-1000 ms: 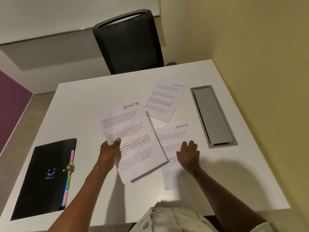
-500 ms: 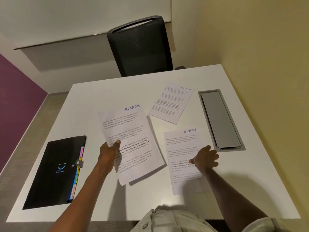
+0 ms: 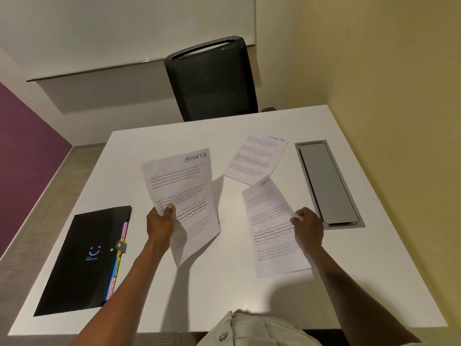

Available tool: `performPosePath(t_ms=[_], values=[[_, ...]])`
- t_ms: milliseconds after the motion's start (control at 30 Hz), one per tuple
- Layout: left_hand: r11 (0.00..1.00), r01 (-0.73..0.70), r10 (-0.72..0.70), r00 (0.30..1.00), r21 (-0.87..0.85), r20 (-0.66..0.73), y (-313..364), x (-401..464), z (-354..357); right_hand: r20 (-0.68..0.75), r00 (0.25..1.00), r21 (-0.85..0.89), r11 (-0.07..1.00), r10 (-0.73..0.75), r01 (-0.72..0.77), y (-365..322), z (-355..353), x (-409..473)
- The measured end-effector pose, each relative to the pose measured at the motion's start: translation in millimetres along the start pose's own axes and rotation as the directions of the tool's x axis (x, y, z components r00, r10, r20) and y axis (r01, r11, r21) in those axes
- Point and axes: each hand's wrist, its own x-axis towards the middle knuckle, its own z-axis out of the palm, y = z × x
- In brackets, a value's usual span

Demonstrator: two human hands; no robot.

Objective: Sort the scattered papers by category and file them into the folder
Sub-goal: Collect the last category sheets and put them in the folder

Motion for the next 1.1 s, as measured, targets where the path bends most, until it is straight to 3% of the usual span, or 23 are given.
performPosePath(t_ms=[100, 200, 333, 467, 567, 667, 800, 867, 967, 1100], values=[[0.998, -0.036, 0.036, 0.999, 0.044, -0.015, 7, 0, -1, 0.036, 0.996, 0.18, 0.981, -0.078, 0.071, -25, -9, 10], [0.999, -0.036, 0.036, 0.999, 0.029, -0.001, 11, 0, -2, 0.144, 0.987, 0.355, 0.935, -0.069, 0.014, -55, -19, 12], [0.998, 0.018, -0.01, 0.989, -0.058, 0.147, 14, -3, 3, 0.279, 0.953, 0.467, 0.884, -0.118, -0.028, -90, -25, 1], [0.99, 0.121, -0.093, 0.944, -0.071, 0.316, 23, -22, 21, 0.354, 0.925, 0.493, 0.868, -0.136, -0.061, -109, -18, -9], [0.969, 0.243, -0.188, 0.845, -0.045, 0.5, 27, -34, 30, 0.433, 0.891, 0.5, 0.859, -0.14, -0.108, -115, -12, -17], [0.955, 0.293, -0.224, 0.807, -0.041, 0.546, 27, -41, 33, 0.522, 0.838, 0.523, 0.836, -0.161, -0.165, -115, -10, -23], [0.878, 0.406, -0.185, 0.778, -0.255, 0.601, 25, -51, 40, 0.504, 0.852, 0.487, 0.861, -0.141, -0.145, -113, -6, -31], [0.914, 0.331, -0.159, 0.823, -0.233, 0.545, 22, -49, 42, 0.46, 0.879, 0.47, 0.874, -0.126, -0.121, -110, -1, -34], [0.983, 0.111, -0.032, 0.887, -0.144, 0.462, 20, -48, 45, 0.344, 0.927, 0.45, 0.893, -0.151, -0.022, -115, -4, -40], [0.985, -0.108, 0.149, 0.931, -0.136, 0.333, 30, -50, 51, 0.243, 0.939, 0.528, 0.845, -0.241, 0.081, -130, -18, -45]])
